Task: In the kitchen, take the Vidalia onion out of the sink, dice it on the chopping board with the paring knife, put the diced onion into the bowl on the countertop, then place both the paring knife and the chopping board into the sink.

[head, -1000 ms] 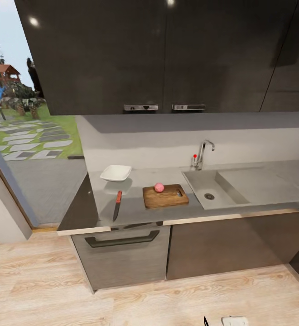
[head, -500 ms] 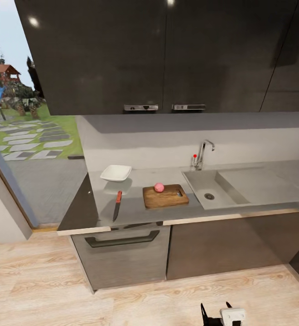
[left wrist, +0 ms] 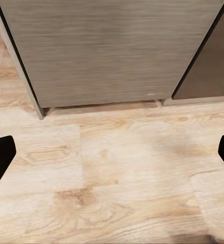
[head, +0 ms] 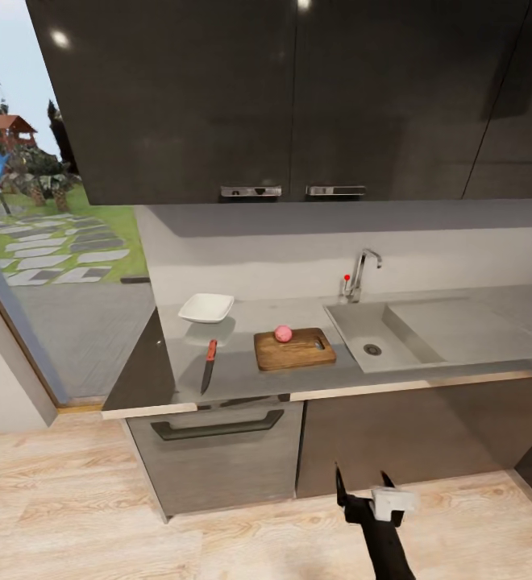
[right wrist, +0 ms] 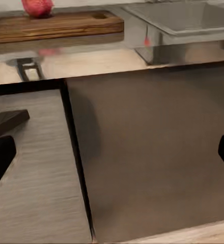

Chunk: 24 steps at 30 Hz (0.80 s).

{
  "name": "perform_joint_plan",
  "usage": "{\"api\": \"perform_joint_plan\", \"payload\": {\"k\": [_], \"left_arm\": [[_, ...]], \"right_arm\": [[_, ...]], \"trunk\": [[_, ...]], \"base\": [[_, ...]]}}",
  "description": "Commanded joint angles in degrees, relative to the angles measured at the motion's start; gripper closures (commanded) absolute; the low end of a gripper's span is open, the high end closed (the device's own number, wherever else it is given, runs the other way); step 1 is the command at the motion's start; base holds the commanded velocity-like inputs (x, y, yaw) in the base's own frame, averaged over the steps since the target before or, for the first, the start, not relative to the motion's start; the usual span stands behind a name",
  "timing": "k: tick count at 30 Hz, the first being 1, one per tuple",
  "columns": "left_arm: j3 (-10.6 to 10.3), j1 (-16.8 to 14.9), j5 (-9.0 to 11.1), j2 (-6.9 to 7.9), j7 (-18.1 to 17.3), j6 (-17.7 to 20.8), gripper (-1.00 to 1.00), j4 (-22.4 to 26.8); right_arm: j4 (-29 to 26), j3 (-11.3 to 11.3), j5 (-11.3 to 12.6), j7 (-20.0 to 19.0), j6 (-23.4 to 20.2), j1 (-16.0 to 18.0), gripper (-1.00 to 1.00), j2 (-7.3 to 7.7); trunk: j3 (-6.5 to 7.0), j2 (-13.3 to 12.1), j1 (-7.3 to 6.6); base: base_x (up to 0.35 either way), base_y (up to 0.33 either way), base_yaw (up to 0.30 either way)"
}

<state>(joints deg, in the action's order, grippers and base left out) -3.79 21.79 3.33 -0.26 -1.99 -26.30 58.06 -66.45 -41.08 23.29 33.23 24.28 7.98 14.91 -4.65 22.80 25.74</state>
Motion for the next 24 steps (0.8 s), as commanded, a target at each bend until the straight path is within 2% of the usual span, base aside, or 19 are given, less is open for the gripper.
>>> {"api": "perform_joint_plan", "payload": {"k": [1,3,5,6,7,9,12,18,20,23,24], "left_arm": [[0.0,0.0,0.4,-0.13,-0.2,-0.1,-1.0,0.0],[0.0,0.0,0.4,-0.24,-0.2,-0.1,-1.0,0.0],[0.0,0.0,0.4,-0.31,-0.2,-0.1,-1.0,0.0],[0.0,0.0,0.4,-0.32,-0.2,-0.1,-1.0,0.0],[0.0,0.0,0.4,-0.34,-0.2,-0.1,-1.0,0.0],[0.0,0.0,0.4,-0.35,-0.2,-0.1,-1.0,0.0],[0.0,0.0,0.4,-0.37,-0.2,-0.1,-1.0,0.0],[0.0,0.0,0.4,-0.6,-0.2,-0.1,-1.0,-0.2],[0.0,0.0,0.4,-0.61,-0.2,-0.1,-1.0,-0.2],[0.1,0.0,0.4,-0.67,-0.2,-0.1,-1.0,-0.2],[0.1,0.0,0.4,-0.68,-0.2,-0.1,-1.0,-0.2]], "right_arm": [[-2.4,0.3,0.0,0.3,-1.4,0.1,-1.0,0.09],[-5.8,1.7,-1.0,0.3,-4.8,0.1,-1.0,0.07],[-9.8,3.8,-2.7,0.1,-10.7,0.1,-1.0,-0.1],[-10.7,4.3,-3.1,0.1,-12.3,0.1,-1.0,-0.16],[-14.6,5.6,-4.3,-0.1,-19.3,0.1,-1.0,-0.51],[-16.6,6.0,-4.6,-0.1,-23.1,0.3,-1.0,-1.1],[-17.6,6.2,-4.7,-0.2,-26.4,0.6,-1.0,-2.29],[-18.5,7.1,-4.9,-0.2,-35.8,4.4,-1.0,-7.21],[-18.6,7.3,-5.0,-0.2,-39.7,6.5,-1.0,-10.58],[-18.7,7.4,-5.3,-0.2,-42.5,7.7,-1.0,-13.38],[-18.7,7.4,-5.6,-0.2,-42.9,7.8,-1.0,-13.72]], "trunk": [[-0.12,0.1,0.04],[-0.12,0.1,0.04],[-0.12,0.1,0.04],[-0.12,0.1,0.04],[-0.12,0.1,0.04],[-0.12,0.1,0.04],[-0.12,0.1,0.04],[-0.12,0.1,0.04],[-0.12,0.1,0.04],[-0.12,0.1,0.04],[-0.12,0.1,0.04]], "base": [[0.0,0.0,0.0],[0.0,0.0,0.0],[0.0,0.0,0.0],[0.0,0.0,0.0],[0.0,0.0,0.0],[0.0,0.0,0.0],[0.0,0.0,0.0],[0.0,0.0,0.0],[0.0,0.0,0.0],[0.0,0.0,0.0],[0.0,0.0,0.0]]}}
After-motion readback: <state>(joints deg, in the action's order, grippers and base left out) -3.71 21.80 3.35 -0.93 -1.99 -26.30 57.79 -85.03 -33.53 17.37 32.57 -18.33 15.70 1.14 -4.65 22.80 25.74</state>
